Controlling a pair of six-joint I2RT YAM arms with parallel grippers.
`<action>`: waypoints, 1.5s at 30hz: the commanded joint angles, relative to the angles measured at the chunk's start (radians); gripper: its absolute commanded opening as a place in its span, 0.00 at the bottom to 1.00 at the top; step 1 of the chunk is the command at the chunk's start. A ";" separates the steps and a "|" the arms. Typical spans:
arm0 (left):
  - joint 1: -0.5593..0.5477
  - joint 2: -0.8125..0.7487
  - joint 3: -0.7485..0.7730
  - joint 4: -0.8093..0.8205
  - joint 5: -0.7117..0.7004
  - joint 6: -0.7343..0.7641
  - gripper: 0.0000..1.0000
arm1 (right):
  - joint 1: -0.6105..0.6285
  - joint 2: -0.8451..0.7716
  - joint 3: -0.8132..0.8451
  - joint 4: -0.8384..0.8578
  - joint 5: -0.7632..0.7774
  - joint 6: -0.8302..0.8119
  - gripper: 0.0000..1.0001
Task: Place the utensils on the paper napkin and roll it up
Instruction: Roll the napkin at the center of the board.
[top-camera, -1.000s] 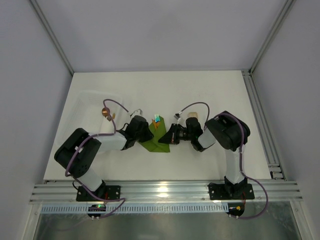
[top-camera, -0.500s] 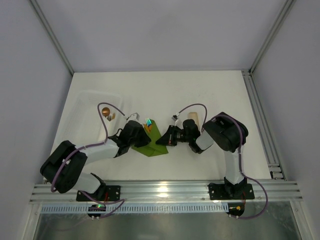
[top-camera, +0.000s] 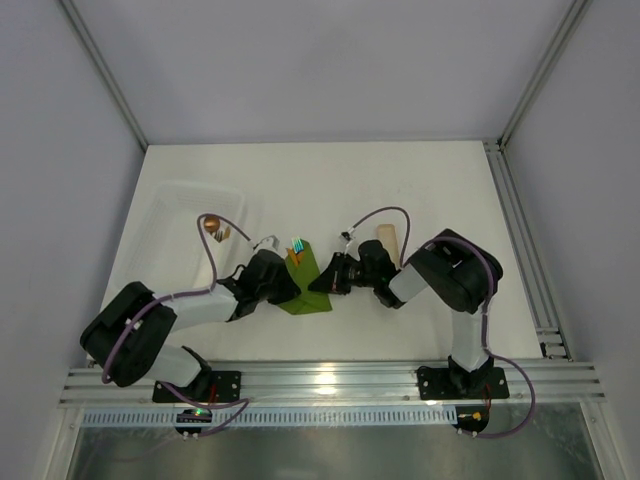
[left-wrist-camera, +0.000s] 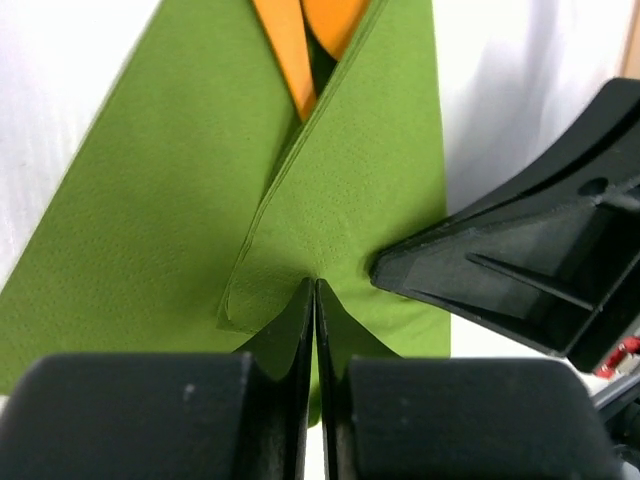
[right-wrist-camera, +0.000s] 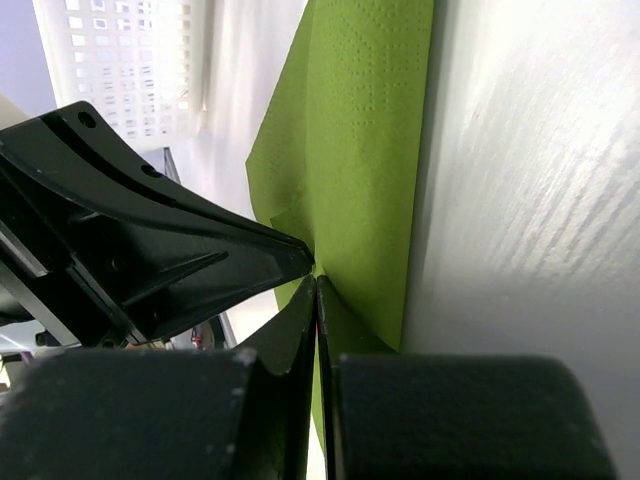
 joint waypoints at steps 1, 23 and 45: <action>-0.002 -0.030 0.000 -0.069 -0.061 -0.010 0.02 | 0.039 -0.051 -0.018 -0.087 0.110 -0.050 0.04; -0.002 0.099 0.129 -0.338 -0.112 0.105 0.00 | 0.076 -0.397 0.157 -0.785 0.374 -0.355 0.16; -0.002 0.048 0.112 -0.293 -0.048 0.127 0.00 | -0.071 -0.111 0.191 -0.469 0.064 -0.320 0.55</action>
